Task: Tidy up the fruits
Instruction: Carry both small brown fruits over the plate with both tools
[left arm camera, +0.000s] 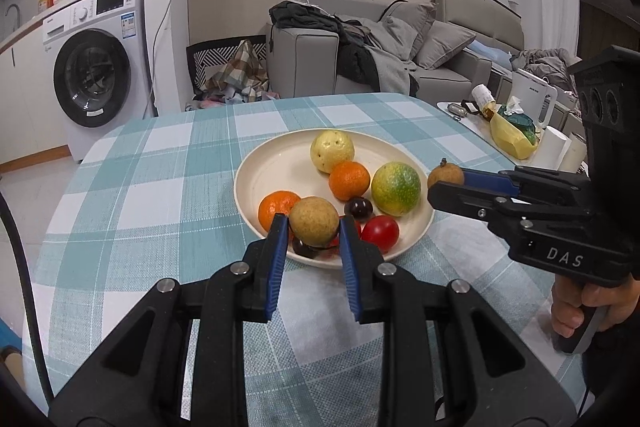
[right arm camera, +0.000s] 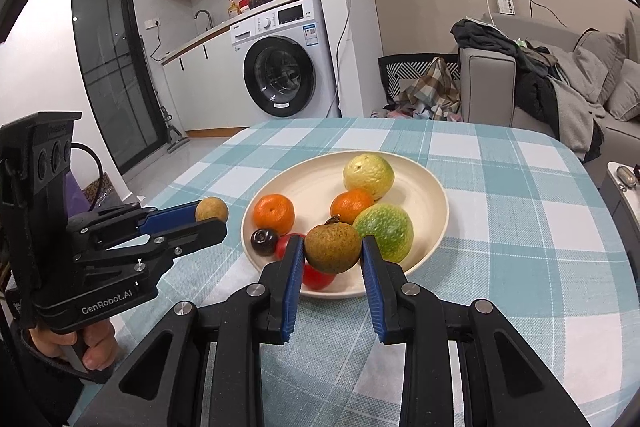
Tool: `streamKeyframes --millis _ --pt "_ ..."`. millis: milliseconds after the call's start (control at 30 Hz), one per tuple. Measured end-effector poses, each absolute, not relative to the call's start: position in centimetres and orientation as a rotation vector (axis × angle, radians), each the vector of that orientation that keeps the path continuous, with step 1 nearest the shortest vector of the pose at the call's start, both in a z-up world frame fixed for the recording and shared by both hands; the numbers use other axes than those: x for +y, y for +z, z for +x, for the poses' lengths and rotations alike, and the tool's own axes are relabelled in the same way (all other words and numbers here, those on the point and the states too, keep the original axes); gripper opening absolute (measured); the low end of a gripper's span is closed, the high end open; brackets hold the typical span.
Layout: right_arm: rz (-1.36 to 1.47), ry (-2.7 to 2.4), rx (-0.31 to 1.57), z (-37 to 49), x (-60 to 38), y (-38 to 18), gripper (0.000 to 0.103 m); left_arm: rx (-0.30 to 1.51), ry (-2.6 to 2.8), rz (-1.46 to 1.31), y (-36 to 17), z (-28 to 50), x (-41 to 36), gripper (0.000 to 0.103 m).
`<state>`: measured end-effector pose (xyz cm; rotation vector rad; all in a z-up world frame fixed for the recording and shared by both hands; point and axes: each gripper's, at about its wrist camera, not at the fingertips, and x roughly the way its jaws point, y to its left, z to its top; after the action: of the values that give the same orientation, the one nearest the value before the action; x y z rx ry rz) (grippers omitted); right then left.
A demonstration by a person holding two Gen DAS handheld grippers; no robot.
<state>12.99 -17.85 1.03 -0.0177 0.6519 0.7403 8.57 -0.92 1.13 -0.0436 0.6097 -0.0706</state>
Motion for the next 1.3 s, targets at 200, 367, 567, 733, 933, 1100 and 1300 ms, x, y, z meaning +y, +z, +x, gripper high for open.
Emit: streamKeyframes --millis 200,367,567,733,933,1100,1300 --pt "-0.031 0.736 0.649 13.4 -17.5 1.3 0.03 0.609 -0.077 -0.058 1.6 9.3 -0.9 0.023" --pt "-0.034 0.729 0.642 13.8 -17.5 1.8 0.03 0.609 -0.076 -0.061 1.8 10.0 -0.8 0.023" --pt "-0.027 0.719 0.634 15.1 -17.7 2.6 0.03 0.611 -0.077 -0.054 2.1 11.3 -1.1 0.023" --pt "-0.02 0.709 0.636 16.3 -17.7 2.7 0.03 0.622 -0.077 -0.056 1.8 12.5 -1.3 0.023" --pt "-0.001 0.698 0.646 17.6 -17.9 2.3 0.03 0.637 -0.079 -0.061 1.2 13.9 -1.7 0.023" --pt "0.019 0.685 0.669 18.3 -18.1 1.4 0.03 0.649 -0.077 -0.059 0.3 14.9 -2.0 0.023" --pt "0.031 0.668 0.69 18.8 -18.0 0.6 0.03 0.669 -0.073 -0.065 -0.9 15.6 -1.9 0.023"
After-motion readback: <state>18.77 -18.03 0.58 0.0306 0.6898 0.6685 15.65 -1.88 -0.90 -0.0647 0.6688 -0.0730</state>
